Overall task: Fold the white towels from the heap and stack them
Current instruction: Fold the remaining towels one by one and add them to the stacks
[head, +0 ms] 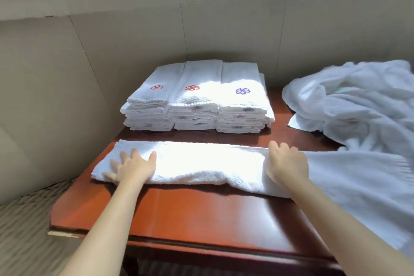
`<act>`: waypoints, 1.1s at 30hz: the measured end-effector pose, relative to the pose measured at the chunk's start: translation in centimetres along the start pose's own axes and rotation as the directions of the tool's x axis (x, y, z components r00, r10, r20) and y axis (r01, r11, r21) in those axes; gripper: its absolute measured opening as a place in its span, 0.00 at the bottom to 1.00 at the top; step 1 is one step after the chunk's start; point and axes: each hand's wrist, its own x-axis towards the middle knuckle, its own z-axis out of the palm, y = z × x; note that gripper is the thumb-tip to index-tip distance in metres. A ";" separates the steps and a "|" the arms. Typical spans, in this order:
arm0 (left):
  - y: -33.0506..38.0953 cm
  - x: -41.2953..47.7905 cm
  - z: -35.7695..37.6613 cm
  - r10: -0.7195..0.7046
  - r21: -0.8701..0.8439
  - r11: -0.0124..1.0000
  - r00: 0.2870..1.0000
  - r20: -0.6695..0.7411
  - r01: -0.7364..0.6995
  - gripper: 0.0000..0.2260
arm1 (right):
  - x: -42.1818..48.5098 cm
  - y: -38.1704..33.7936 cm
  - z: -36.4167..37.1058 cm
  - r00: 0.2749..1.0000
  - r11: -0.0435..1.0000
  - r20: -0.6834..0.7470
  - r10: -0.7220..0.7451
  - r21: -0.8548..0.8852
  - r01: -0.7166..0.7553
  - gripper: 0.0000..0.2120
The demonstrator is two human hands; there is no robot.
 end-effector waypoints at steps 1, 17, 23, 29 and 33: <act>0.3 -0.2 -0.1 -0.021 -0.017 1.000 1.000 0.004 0.021 0.32 | -0.4 1.0 -0.2 1.000 1.000 0.018 -0.007 -0.018 0.007 0.05; 16.4 -12.5 3.9 0.712 -0.181 0.691 0.702 0.006 -0.700 0.22 | -5.8 14.6 -4.6 0.961 0.965 0.098 0.259 0.010 -0.261 0.15; 19.1 -15.3 5.1 0.763 -0.298 0.594 0.641 -0.086 -0.747 0.18 | -4.9 19.1 -4.3 0.888 0.850 0.011 0.460 0.285 -0.444 0.09; 19.4 -16.1 6.4 0.900 -0.223 0.380 0.415 -0.133 -0.897 0.19 | -3.5 19.7 -3.8 0.895 0.728 -0.102 0.435 0.625 -0.282 0.16; 19.4 -16.1 6.9 0.900 -0.088 0.434 0.436 -0.006 -0.897 0.22 | -2.5 19.9 -2.2 0.880 0.803 -0.176 0.441 0.516 -0.299 0.13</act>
